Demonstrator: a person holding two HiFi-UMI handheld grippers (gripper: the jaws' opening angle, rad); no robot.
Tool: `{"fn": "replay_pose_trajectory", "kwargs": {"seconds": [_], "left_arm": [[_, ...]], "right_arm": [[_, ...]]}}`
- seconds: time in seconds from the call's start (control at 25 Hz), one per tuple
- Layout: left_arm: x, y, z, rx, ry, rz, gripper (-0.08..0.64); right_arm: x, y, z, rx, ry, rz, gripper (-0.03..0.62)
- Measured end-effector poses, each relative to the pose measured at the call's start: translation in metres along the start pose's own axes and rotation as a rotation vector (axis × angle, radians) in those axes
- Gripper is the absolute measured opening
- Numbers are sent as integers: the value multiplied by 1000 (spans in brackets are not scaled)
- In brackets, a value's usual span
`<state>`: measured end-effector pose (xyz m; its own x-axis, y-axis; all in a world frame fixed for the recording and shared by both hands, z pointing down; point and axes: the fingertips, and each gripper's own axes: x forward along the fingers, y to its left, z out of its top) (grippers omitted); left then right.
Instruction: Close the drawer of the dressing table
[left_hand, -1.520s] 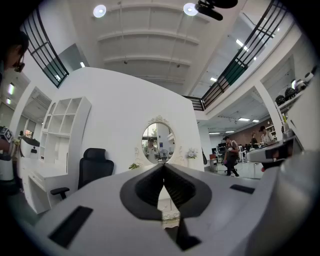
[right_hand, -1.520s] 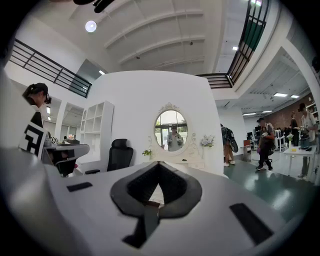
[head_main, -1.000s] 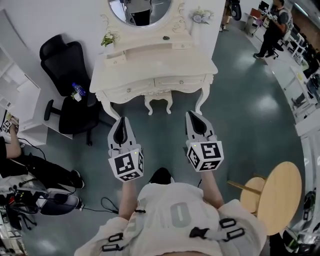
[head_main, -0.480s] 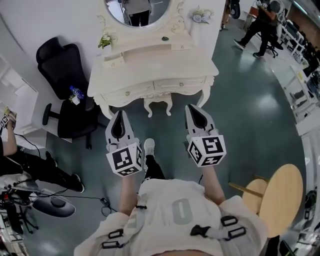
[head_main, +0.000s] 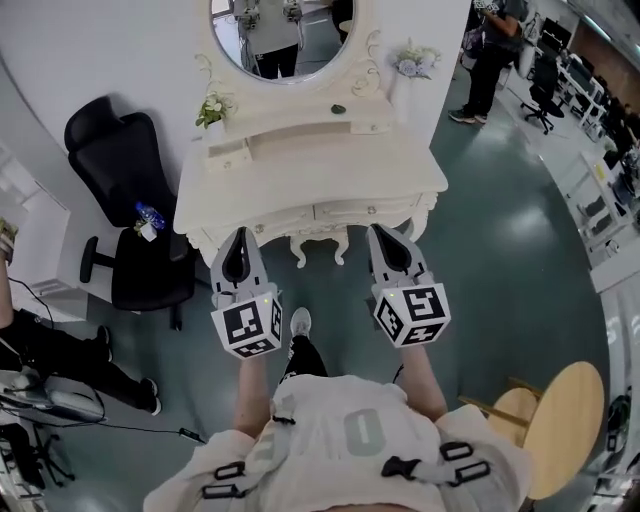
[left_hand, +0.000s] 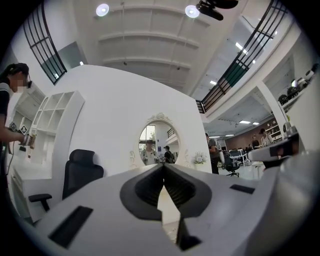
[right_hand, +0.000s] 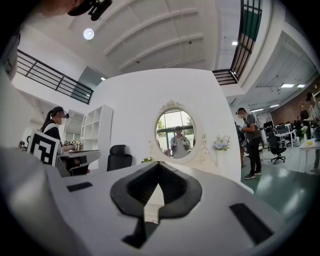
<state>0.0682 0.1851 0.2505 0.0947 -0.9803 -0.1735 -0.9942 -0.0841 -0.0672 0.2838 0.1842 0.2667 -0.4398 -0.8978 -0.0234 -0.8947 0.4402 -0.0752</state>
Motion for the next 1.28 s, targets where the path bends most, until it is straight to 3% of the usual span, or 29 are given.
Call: {"fn": "replay_pose_trajectory", "kwargs": {"seconds": [0.44,0.8,1.08,1.28], "left_arm": [[139,71,-2,28,-17,-43,18],[227,148,-11,25,-52,-23,19],[259,183,-26,3,-33,10,18],[270,195,-32,4,-33,27,18]], "right_arm": [[161,-3,17,-15,15,-39,6],[288,13,18,-32,4,-28,6],[337,21,6,-12,38,-2,6],[352,8,2,42,25,-29,6]]}}
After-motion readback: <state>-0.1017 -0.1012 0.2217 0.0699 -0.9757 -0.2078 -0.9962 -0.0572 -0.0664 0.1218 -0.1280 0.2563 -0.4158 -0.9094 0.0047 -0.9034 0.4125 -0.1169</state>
